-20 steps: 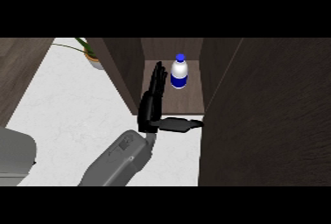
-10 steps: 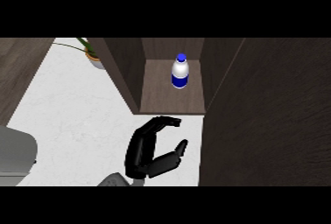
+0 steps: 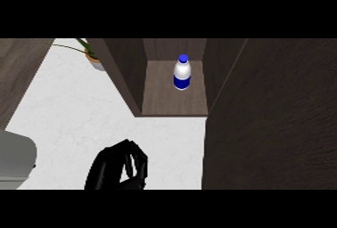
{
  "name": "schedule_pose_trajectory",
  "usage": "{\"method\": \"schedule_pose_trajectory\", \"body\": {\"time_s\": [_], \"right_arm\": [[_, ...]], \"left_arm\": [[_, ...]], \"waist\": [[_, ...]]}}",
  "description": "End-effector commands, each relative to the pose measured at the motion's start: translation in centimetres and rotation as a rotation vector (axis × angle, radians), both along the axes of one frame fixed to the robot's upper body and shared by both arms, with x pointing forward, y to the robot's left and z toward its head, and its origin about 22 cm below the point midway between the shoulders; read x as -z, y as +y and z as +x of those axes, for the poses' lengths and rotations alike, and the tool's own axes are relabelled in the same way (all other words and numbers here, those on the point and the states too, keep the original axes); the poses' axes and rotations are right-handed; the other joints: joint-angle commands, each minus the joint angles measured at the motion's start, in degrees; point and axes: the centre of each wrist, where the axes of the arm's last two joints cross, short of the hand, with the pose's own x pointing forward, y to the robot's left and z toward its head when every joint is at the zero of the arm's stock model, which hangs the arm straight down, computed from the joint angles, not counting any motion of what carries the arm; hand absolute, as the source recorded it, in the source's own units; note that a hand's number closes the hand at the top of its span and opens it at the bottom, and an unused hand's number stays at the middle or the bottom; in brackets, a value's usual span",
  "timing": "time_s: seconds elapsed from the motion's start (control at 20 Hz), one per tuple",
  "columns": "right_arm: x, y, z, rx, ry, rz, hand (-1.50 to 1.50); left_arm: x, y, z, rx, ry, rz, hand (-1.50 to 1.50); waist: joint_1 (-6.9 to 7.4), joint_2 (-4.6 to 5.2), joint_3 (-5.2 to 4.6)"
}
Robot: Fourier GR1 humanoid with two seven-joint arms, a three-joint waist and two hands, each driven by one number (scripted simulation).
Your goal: Pick up the bottled water, place it into the cabinet and close the cabinet
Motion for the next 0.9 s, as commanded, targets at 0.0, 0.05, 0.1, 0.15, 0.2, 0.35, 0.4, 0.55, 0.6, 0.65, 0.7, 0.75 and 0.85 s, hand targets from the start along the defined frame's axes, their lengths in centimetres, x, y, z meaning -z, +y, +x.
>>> {"method": "schedule_pose_trajectory", "body": {"time_s": [0.0, 0.05, 0.1, 0.15, 0.2, 0.35, 0.4, 0.55, 0.6, 0.65, 0.7, 0.75, 0.85], "right_arm": [[-4.0, 3.3, -0.8, -0.148, -0.032, -0.167, 1.5], [-3.7, 3.1, -0.6, -0.198, -0.043, -0.166, 1.5], [-4.4, 3.8, -0.8, -0.218, -0.054, -0.158, 1.5], [-4.2, 3.7, -1.0, -0.251, -0.053, -0.162, 1.5], [-4.4, 4.4, -1.0, -0.239, -0.082, -0.164, 1.5], [-5.1, 5.2, -1.2, -0.26, -0.131, -0.135, 1.5], [-4.6, 4.9, -0.9, -0.239, -0.132, -0.13, 1.5], [-4.9, 5.6, -0.9, -0.3, -0.16, -0.151, 1.5], [-5.3, 5.8, -1.0, -0.328, -0.15, -0.156, 1.5], [-4.6, 5.8, -0.3, -0.319, -0.15, -0.145, 1.5], [-5.0, 6.1, -0.6, -0.355, -0.141, -0.156, 1.5], [-4.9, 5.9, -0.5, -0.352, -0.14, -0.154, 1.5], [-5.0, 6.6, -0.5, -0.384, -0.124, -0.157, 1.5]], "left_arm": [[-1.1, 3.7, -0.9, -0.016, -0.006, 0.024, 1.5], [-1.4, 4.1, -0.9, -0.025, -0.002, 0.037, 1.5], [-1.3, 5.7, -1.6, -0.021, -0.005, 0.054, 1.5], [-1.6, 5.5, -2.2, -0.021, -0.021, 0.033, 1.5], [-1.3, 7.0, -2.2, -0.04, -0.014, 0.055, 1.5], [-2.9, 9.1, -1.4, -0.037, -0.033, 0.033, 1.5], [-4.1, 9.0, -1.9, -0.029, -0.044, 0.01, -1.5], [-3.5, 10.8, -2.7, -0.036, -0.03, -0.009, -1.5], [-4.6, 11.1, -1.9, -0.061, -0.047, -0.009, -1.5], [-4.6, 12.4, -2.4, -0.068, -0.083, 0.003, -1.5], [-5.1, 12.7, -2.1, -0.075, -0.058, 0.007, -1.5], [-5.3, 14.1, -2.4, -0.088, -0.07, 0.029, -1.5], [-5.5, 14.6, -2.7, -0.102, -0.071, 0.032, -1.5]], "waist": [[0.3, -0.05, -0.07], [0.05, -0.13, 0.0], [0.29, -0.22, -0.11], [-0.11, -0.38, -0.06], [-0.13, -0.34, -0.12], [-0.48, -0.26, -0.24], [0.07, -0.24, -0.12], [-0.23, -0.69, -0.33], [-0.66, -0.62, -0.32], [1.09, -0.48, -0.38], [0.02, -0.59, -0.38], [0.53, -0.65, -0.38], [0.55, -0.71, -0.47]]}}
